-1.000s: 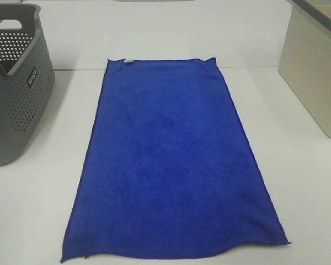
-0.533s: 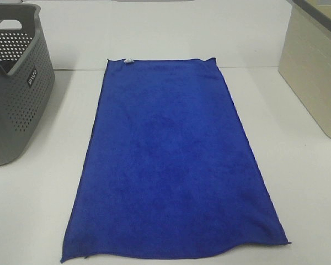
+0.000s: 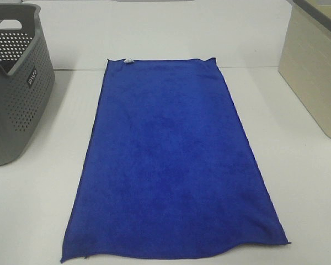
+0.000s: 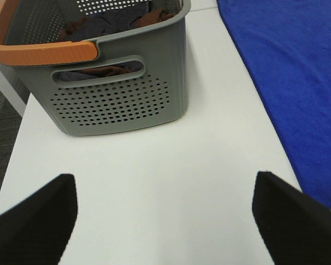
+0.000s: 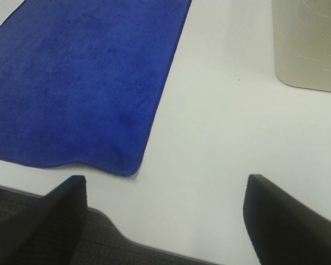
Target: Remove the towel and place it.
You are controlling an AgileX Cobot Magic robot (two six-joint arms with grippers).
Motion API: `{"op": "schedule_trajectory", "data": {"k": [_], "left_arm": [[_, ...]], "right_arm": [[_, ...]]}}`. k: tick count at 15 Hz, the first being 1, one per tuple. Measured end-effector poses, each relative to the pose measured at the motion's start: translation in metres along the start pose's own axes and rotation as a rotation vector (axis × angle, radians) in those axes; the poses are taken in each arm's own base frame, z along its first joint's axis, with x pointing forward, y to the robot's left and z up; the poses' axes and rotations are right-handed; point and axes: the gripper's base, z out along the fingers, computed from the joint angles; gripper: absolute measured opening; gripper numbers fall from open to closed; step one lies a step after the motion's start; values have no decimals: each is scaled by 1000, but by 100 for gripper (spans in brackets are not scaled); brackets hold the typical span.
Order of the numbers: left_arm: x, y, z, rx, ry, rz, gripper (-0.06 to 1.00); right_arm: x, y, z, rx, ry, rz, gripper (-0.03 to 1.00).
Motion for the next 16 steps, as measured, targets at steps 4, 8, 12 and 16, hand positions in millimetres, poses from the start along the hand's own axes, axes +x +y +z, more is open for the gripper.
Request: {"op": "schedule_trajectory", "data": {"k": [4, 8, 12, 16], "left_arm": [[0, 0, 0, -7, 1, -4, 81], [0, 0, 0, -7, 1, -4, 81], [0, 0, 0, -7, 1, -4, 81], [0, 0, 0, -7, 1, -4, 81]], "right_arm": [[0, 0, 0, 19, -1, 13, 76], [0, 1, 0, 14, -3, 16, 76], [0, 1, 0, 14, -3, 16, 76], [0, 1, 0, 14, -3, 16, 76]]}}
